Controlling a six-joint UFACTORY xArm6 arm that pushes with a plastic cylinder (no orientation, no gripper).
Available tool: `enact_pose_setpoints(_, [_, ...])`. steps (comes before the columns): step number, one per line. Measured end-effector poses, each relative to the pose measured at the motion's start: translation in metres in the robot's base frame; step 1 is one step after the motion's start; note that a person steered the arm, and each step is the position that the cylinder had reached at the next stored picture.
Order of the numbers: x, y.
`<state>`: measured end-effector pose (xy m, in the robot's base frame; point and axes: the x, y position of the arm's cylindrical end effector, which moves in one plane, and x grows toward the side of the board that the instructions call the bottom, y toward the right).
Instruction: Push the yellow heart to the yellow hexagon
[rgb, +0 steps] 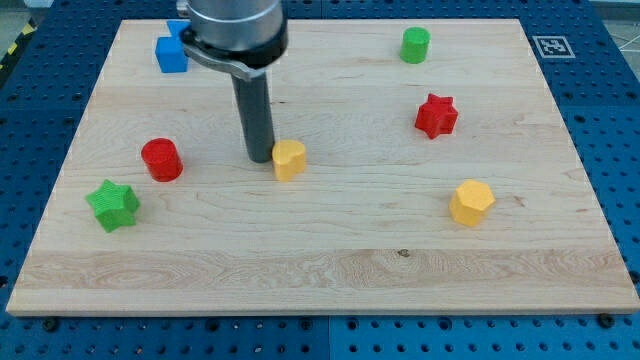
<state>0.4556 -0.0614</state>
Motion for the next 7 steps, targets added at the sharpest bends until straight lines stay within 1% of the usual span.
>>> enact_pose_setpoints(2, [0.032,0.093])
enact_pose_setpoints(3, [0.046,0.102])
enact_pose_setpoints(4, [0.077,0.088])
enact_pose_setpoints(5, [0.088,0.12])
enact_pose_setpoints(6, [0.087,0.142])
enact_pose_setpoints(7, [0.089,0.134])
